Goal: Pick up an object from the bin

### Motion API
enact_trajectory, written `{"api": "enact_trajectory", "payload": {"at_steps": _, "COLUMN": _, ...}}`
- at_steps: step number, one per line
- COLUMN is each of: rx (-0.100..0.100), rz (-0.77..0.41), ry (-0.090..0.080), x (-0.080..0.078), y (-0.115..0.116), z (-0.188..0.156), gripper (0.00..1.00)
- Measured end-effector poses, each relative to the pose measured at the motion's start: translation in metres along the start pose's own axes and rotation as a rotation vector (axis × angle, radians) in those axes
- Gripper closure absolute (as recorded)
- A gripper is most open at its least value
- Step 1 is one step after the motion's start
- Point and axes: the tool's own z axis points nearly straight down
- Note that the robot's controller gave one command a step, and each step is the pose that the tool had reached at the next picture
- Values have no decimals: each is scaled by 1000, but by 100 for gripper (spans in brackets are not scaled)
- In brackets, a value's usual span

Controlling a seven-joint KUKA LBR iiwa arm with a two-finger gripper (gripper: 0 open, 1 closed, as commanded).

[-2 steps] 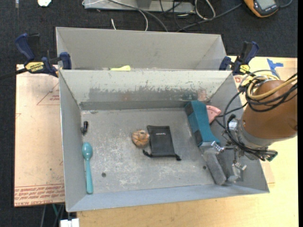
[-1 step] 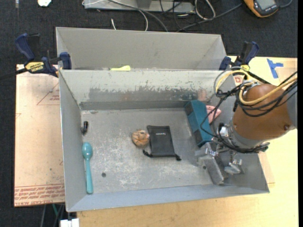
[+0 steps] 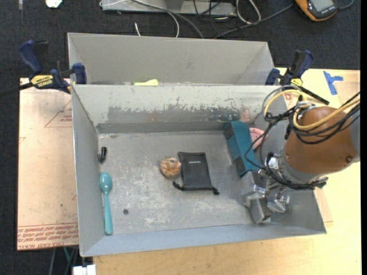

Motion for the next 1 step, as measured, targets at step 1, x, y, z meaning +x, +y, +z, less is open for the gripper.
{"api": "enact_trajectory", "payload": {"at_steps": 1, "rx": 0, "rz": 0, "ry": 0, "x": 0, "y": 0, "z": 0, "gripper": 100}}
